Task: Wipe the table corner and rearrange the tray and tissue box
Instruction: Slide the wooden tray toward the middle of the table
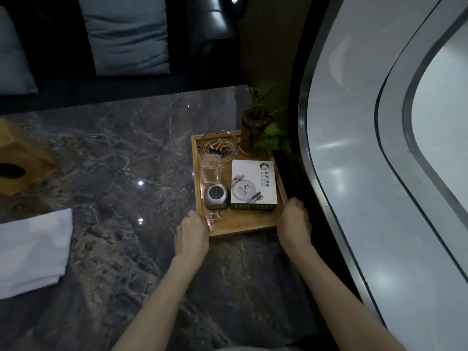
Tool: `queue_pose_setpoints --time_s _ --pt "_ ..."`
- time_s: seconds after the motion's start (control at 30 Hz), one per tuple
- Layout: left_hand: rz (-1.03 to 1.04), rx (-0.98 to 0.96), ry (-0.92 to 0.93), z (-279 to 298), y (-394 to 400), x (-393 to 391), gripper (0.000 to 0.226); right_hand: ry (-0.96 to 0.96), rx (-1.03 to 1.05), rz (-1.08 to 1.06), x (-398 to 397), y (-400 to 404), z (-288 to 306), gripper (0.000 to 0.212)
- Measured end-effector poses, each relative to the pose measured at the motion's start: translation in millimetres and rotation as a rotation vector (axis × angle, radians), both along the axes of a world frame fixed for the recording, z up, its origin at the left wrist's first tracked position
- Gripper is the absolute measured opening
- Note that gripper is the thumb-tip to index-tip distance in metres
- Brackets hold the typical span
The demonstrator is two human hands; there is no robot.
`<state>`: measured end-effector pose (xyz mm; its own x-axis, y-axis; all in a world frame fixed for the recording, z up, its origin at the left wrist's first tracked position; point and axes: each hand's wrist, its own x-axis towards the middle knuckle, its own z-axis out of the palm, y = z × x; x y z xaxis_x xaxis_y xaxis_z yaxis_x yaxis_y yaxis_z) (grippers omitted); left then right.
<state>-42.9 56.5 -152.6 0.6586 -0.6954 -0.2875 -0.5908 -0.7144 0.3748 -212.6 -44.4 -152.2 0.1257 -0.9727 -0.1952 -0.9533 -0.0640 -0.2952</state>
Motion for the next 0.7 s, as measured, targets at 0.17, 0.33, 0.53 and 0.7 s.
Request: queue_pose_setpoints --time_s 0.17,0.33,0.53,0.7 --pt "0.105 -0.027 0.089 -1 0 1 0.018 -0.129 -0.025 0.035 0 -10 13 0.025" --pt "0.209 -0.111 0.251 -2 -3 0 0.025 -0.165 -0.088 0.029 9 -8 17 0.028" --pt "0.286 -0.188 0.336 -3 -11 8 0.042 -0.148 0.031 -0.056 4 -12 4 0.023" --pt "0.296 -0.104 0.372 -13 -17 18 0.064 -0.456 0.203 -0.208 4 -16 3 0.035"
